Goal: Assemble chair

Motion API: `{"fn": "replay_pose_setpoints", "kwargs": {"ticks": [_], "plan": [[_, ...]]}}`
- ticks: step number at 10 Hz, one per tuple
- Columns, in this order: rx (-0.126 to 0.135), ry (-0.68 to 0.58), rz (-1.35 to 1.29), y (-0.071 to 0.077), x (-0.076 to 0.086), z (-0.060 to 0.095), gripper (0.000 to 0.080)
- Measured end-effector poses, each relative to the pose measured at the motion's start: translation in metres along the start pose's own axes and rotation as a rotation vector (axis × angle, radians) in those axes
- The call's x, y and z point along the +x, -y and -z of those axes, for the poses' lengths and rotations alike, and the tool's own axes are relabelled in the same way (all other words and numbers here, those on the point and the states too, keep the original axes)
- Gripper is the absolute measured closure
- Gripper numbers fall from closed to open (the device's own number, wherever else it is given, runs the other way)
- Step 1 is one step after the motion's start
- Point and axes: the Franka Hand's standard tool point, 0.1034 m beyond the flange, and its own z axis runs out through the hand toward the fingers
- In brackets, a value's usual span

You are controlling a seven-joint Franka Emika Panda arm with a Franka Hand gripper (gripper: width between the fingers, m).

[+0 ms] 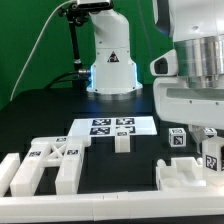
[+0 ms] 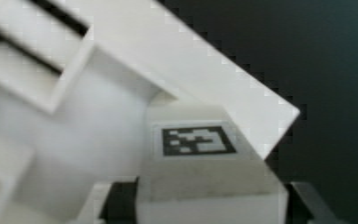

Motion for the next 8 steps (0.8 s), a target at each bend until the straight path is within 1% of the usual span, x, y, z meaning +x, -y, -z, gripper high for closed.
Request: {"fn": "replay_pose_setpoints", "kwargs": {"ticks": [1, 2, 3, 4, 5, 6, 7, 8], "plan": [[-0.002, 0.001, -0.033, -0.0002, -0.0004, 0.0001, 0.0511], [-0.002, 0.002, -0.017, -0.0004, -0.0003, -0.0002, 0.0449], [-0.002, 0.002, 0.025, -0.0005, -0.0004, -0.0004, 0.0312], [-0.003, 0.000, 0.055, -0.0005, 0.0002, -0.0003, 0.0312], [-0.009, -0.001, 0.290, -0.0004, 0.0027, 0.0001, 0.0186], [-0.030, 0.019, 0.538, -0.0009, 0.0006, -0.0009, 0.0161], [-0.032, 0.028, 0.638, -0.0011, -0.0045, -0.0013, 0.0161], [-0.028, 0.025, 0.744, -0.0037, -0.0038, -0.0011, 0.0152]]}}
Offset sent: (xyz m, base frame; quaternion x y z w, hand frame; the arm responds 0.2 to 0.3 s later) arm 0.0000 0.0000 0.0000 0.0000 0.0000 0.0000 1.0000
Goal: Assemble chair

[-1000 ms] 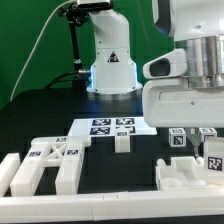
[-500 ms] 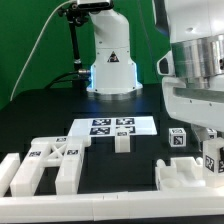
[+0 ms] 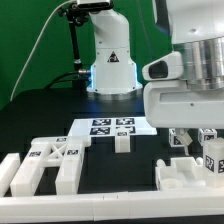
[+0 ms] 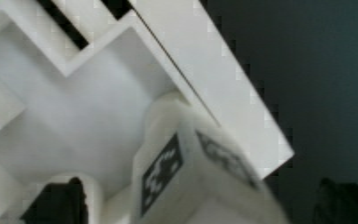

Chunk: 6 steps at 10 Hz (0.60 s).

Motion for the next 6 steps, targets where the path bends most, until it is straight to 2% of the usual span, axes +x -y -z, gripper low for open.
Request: {"fn": "replay_pose_setpoints", "kwargs": {"ticks": [3, 4, 5, 6], "plan": [[-0.005, -0.012, 0.189, -0.004, 0.001, 0.000, 0.0151], [-0.020, -0.015, 0.323, -0.003, 0.001, 0.000, 0.0151], [-0.063, -0.027, 0.571, 0.005, 0.002, 0.002, 0.0151], [-0.082, -0.017, 0.775, 0.007, 0.003, 0.002, 0.0151]]}}
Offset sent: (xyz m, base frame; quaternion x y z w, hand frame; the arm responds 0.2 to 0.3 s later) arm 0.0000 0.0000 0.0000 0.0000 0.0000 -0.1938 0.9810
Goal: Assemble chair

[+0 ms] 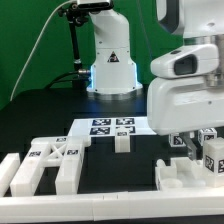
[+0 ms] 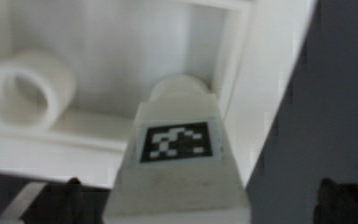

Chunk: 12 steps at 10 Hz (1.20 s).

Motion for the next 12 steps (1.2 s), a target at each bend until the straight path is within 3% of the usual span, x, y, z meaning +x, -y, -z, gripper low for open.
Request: {"fn": "replay_pose_setpoints", "kwargs": {"ticks": [1, 3, 4, 5, 7, 12], "plan": [[0.002, 0.000, -0.016, -0.0006, -0.0002, -0.0004, 0.0151], [0.002, 0.000, -0.016, -0.0009, -0.0003, -0.0005, 0.0417], [0.002, 0.000, -0.116, -0.0013, -0.0004, -0.0005, 0.0417], [0.002, 0.000, -0.196, -0.0016, -0.0005, -0.0007, 0.0515], [0.001, 0.000, -0.356, -0.0025, -0.0007, -0.0008, 0.0515], [0.003, 0.000, -1.251, -0.0070, -0.0027, 0.0000, 0.0514]]}}
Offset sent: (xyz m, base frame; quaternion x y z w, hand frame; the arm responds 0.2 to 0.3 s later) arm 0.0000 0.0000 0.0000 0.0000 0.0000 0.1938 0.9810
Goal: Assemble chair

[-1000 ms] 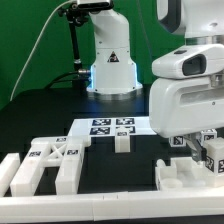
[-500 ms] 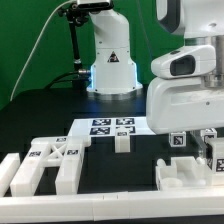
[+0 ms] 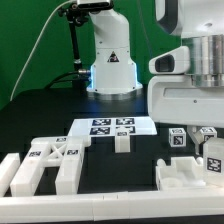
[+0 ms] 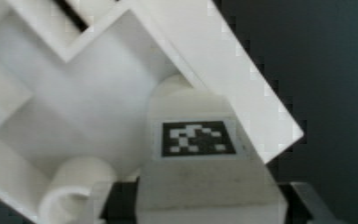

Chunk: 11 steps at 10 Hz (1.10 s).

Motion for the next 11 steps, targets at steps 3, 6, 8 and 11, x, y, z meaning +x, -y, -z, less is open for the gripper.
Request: {"fn": "replay_pose_setpoints", "kwargs": {"ticks": [3, 6, 8, 11], "plan": [[0.024, 0.017, -0.357, -0.0002, -0.0023, -0.0015, 0.0514], [0.022, 0.015, -0.292, -0.0007, -0.0022, -0.0021, 0.0332], [0.015, 0.010, 0.082, -0.0013, -0.0008, -0.0020, 0.0214], [0.015, 0.019, 0.523, -0.0020, -0.0056, -0.0046, 0.0154]]}}
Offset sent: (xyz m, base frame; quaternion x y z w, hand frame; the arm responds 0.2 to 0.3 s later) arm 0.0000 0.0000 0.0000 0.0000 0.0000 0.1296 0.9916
